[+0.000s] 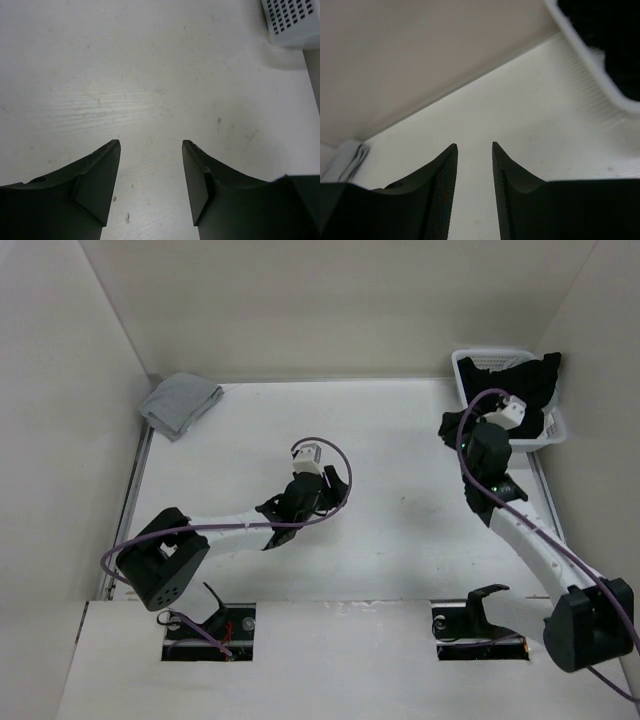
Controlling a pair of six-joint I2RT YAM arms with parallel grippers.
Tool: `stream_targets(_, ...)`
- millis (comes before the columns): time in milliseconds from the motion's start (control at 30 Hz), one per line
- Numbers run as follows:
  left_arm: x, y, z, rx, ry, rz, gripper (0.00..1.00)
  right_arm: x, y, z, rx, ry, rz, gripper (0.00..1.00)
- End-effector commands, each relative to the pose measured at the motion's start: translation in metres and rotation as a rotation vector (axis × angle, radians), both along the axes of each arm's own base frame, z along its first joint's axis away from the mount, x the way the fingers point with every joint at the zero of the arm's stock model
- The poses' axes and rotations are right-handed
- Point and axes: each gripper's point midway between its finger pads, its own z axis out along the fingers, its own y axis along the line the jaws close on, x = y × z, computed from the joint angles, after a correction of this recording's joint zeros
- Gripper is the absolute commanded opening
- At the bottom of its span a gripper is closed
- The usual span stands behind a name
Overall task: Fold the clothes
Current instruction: Grab the tank top from the pile
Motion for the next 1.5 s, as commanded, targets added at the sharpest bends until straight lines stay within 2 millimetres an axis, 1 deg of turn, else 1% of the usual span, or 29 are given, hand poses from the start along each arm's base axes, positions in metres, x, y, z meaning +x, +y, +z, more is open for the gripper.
stream_targets(0, -0.028, -0.019, 0.006, -0.047, -0.016, -0.133, 0.52, 0.029, -0.062, 0.015, -0.009, 0.037, -0.195, 0.38)
stream_targets(33, -0.034, -0.024, 0.002, -0.046, -0.016, -0.161, 0.52, 0.043, -0.081, 0.017, -0.001, 0.043, -0.248, 0.33)
stream_targets(67, -0.037, -0.026, 0.000, -0.045, -0.018, -0.176, 0.52, 0.046, -0.084, 0.018, 0.000, 0.046, -0.256, 0.32)
stream_targets(100, -0.040, -0.029, -0.001, -0.048, -0.026, -0.198, 0.52, 0.063, -0.098, 0.019, -0.006, 0.060, -0.291, 0.23)
stream_targets(133, -0.043, -0.032, 0.000, -0.054, -0.034, -0.217, 0.51, 0.070, -0.105, 0.019, -0.011, 0.065, -0.307, 0.18)
stream_targets(200, -0.049, -0.036, 0.004, -0.062, -0.050, -0.241, 0.51, 0.091, -0.132, 0.015, -0.043, 0.103, -0.373, 0.03)
stream_targets(233, -0.051, -0.037, 0.005, -0.063, -0.058, -0.248, 0.51, 0.099, -0.147, 0.012, -0.054, 0.127, -0.408, 0.00)
stream_targets(300, -0.054, -0.038, 0.007, -0.056, -0.073, -0.251, 0.51, 0.112, -0.174, 0.000, -0.067, 0.181, -0.465, 0.00)
stream_targets(333, -0.055, -0.038, 0.006, -0.053, -0.074, -0.252, 0.51, 0.120, -0.193, -0.011, -0.073, 0.222, -0.498, 0.00)
stream_targets(367, -0.055, -0.038, 0.006, -0.055, -0.074, -0.251, 0.51, 0.123, -0.200, -0.015, -0.079, 0.238, -0.513, 0.00)
stream_targets(400, -0.055, -0.038, 0.004, -0.057, -0.066, -0.254, 0.51, 0.128, -0.214, -0.026, -0.094, 0.269, -0.538, 0.05)
stream_targets(433, -0.054, -0.037, 0.002, -0.059, -0.061, -0.254, 0.51, 0.134, -0.226, -0.038, -0.105, 0.302, -0.548, 0.13)
stream_targets(467, -0.053, -0.037, 0.002, -0.060, -0.058, -0.254, 0.51, 0.137, -0.231, -0.044, -0.110, 0.320, -0.550, 0.17)
stream_targets(533, -0.051, -0.035, 0.001, -0.067, -0.050, -0.253, 0.51, 0.149, -0.247, -0.072, -0.122, 0.389, -0.551, 0.32)
stream_targets(667, -0.046, -0.028, 0.001, -0.078, -0.056, -0.233, 0.52, 0.175, -0.254, -0.104, -0.109, 0.452, -0.493, 0.47)
stream_targets(767, -0.045, -0.029, -0.001, -0.091, -0.048, -0.241, 0.52, 0.194, -0.253, -0.119, -0.114, 0.493, -0.440, 0.49)
stream_targets(900, -0.047, -0.032, 0.001, -0.117, -0.046, -0.261, 0.51, 0.212, -0.256, -0.126, -0.104, 0.490, -0.435, 0.47)
stream_targets(967, -0.048, -0.033, 0.002, -0.121, -0.050, -0.262, 0.51, 0.218, -0.257, -0.127, -0.089, 0.481, -0.439, 0.42)
stream_targets(1033, -0.048, -0.032, 0.001, -0.122, -0.050, -0.262, 0.51, 0.223, -0.258, -0.126, -0.075, 0.470, -0.442, 0.31)
stream_targets(1067, -0.047, -0.032, 0.002, -0.122, -0.051, -0.261, 0.51, 0.224, -0.259, -0.125, -0.070, 0.465, -0.445, 0.18)
stream_targets(1100, -0.047, -0.032, 0.002, -0.122, -0.052, -0.259, 0.51, 0.225, -0.261, -0.123, -0.066, 0.461, -0.450, 0.09)
stream_targets(1133, -0.047, -0.032, 0.002, -0.122, -0.052, -0.259, 0.51, 0.224, -0.261, -0.120, -0.058, 0.453, -0.454, 0.03)
stream_targets(1167, -0.047, -0.032, 0.002, -0.121, -0.052, -0.260, 0.51, 0.222, -0.261, -0.110, -0.045, 0.428, -0.456, 0.00)
stream_targets(1200, -0.047, -0.032, 0.002, -0.121, -0.054, -0.260, 0.51, 0.221, -0.260, -0.100, -0.039, 0.405, -0.457, 0.00)
stream_targets(1267, -0.045, -0.028, 0.003, -0.121, -0.059, -0.250, 0.51, 0.213, -0.254, -0.063, -0.023, 0.312, -0.455, 0.00)
stream_targets(1300, -0.044, -0.026, 0.004, -0.121, -0.061, -0.243, 0.51, 0.208, -0.251, -0.043, -0.018, 0.259, -0.450, 0.00)
stream_targets(1333, -0.042, -0.023, 0.004, -0.121, -0.061, -0.233, 0.51, 0.198, -0.246, -0.012, -0.011, 0.184, -0.443, 0.00)
stream_targets(1367, -0.040, -0.021, 0.004, -0.123, -0.060, -0.226, 0.51, 0.186, -0.233, 0.020, -0.007, 0.112, -0.425, 0.00)
stream_targets(1467, -0.039, -0.018, 0.005, -0.134, -0.062, -0.216, 0.51, 0.150, -0.190, 0.095, -0.001, -0.049, -0.360, 0.00)
